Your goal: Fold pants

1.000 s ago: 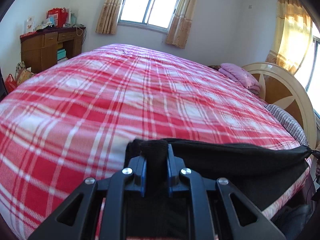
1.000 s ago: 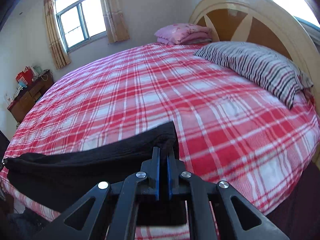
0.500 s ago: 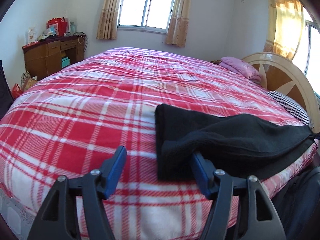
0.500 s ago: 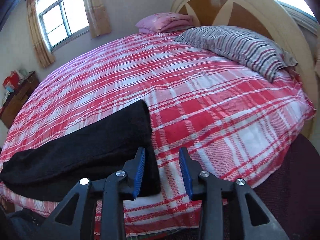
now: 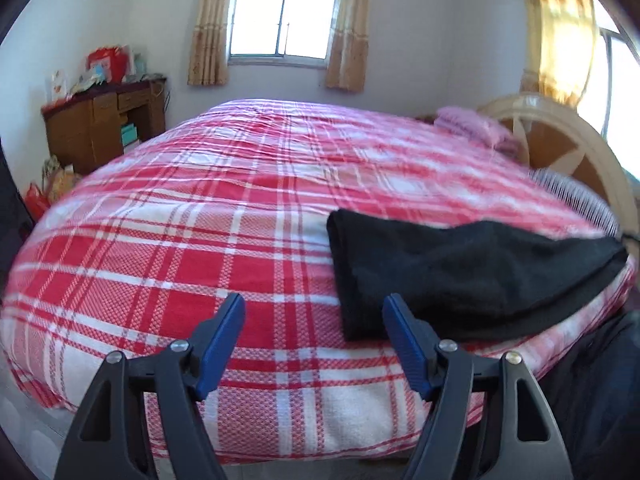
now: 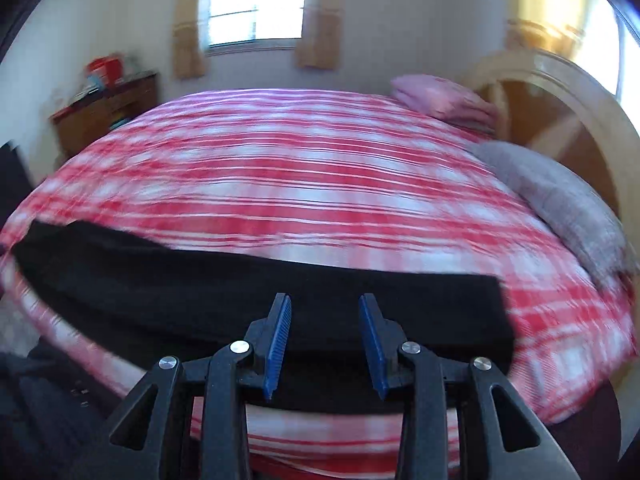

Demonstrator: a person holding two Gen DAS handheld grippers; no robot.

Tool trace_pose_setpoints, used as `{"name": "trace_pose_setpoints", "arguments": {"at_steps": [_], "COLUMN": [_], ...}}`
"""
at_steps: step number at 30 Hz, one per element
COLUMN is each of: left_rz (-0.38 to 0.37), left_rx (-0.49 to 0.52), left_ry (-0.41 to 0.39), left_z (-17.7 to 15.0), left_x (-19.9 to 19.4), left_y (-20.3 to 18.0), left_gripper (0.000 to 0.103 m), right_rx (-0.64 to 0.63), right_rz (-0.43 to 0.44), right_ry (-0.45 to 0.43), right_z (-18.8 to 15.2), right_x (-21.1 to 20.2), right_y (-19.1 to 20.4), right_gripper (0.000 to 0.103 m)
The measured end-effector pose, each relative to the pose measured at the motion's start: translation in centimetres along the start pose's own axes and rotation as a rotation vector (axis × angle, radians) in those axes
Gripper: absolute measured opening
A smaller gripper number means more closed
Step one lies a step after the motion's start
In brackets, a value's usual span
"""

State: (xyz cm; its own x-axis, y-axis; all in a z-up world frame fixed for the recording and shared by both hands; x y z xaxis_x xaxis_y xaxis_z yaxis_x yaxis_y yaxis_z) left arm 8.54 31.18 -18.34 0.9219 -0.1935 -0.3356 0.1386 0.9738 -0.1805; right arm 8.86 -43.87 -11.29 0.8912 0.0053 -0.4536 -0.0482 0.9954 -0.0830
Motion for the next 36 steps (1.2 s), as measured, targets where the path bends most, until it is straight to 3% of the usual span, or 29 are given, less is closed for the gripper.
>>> {"name": "trace_pose_setpoints", "arguments": {"at_steps": [5,8,14,19,24,27,30,32,33,36], "left_rz": [-0.043,-0.072,-0.020,0.033,0.069,0.106,0.121,0.127,0.128,0.122], "left_rx": [-0.051,-0.021,0.014,0.019,-0.008,-0.011,-0.037,-0.024,-0.016,-0.014], "left_ry": [-0.007,0.008,0.087,0.094,0.090,0.093,0.096,0.097,0.097,0.092], "left_z": [0.2,0.1,-1.4,-1.7,-1.6,-1.7,-2.0,-2.1,-2.1,-2.0], "left_x": [0.5,1.6,4.1,4.4,5.0,5.5,5.8,5.8,5.8,5.8], "left_y": [-1.7,-4.6,-7.1,-7.1,-6.7,-6.4,-6.0,-6.1,-6.1,-5.9], "left_gripper": [0.074,0.075,0.075,0.078,0.079,0.088,0.089,0.089,0.089,0.089], "right_rx": [-0.166,-0.261,-0.374,-0.398,-0.432,-0.463,-0.485,-0.462,-0.452,-0.417], "right_rz": [0.264,0.407,0.516,0.523,0.530,0.535,0.506,0.502,0.508,0.558], "right_ry": [0.048,0.081,0.116,0.174,0.174,0.171,0.160,0.158,0.160,0.167], "right_z": [-0.8,-2.2,-4.4,-5.3,-5.5,-5.7,-5.9,-5.6,-5.4,-4.8], "right_x": [4.0,5.7,8.2,9.9,9.4,9.0,9.6,9.7,9.7,8.9], "right_y": [11.7,18.3,26.3,27.8,28.1,28.4,28.6,28.5,28.4,28.3], "right_gripper": [0.037,0.037,0.039,0.039,0.039,0.039,0.039,0.031,0.016,0.005]}}
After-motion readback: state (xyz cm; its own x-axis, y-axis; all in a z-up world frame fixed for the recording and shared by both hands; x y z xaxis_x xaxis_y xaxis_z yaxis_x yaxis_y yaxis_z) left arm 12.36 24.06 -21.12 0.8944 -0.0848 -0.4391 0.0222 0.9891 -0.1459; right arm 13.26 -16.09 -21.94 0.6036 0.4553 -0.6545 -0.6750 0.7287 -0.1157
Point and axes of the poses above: each gripper's, at about its wrist camera, not at the fingertips, and x roughly the way its jaws point, y to its left, z to its top, the point moved 7 cm from there along x, roughly the way its jaws point, and after that the axes turned 15 degrees about -y, right-handed, at the moved point
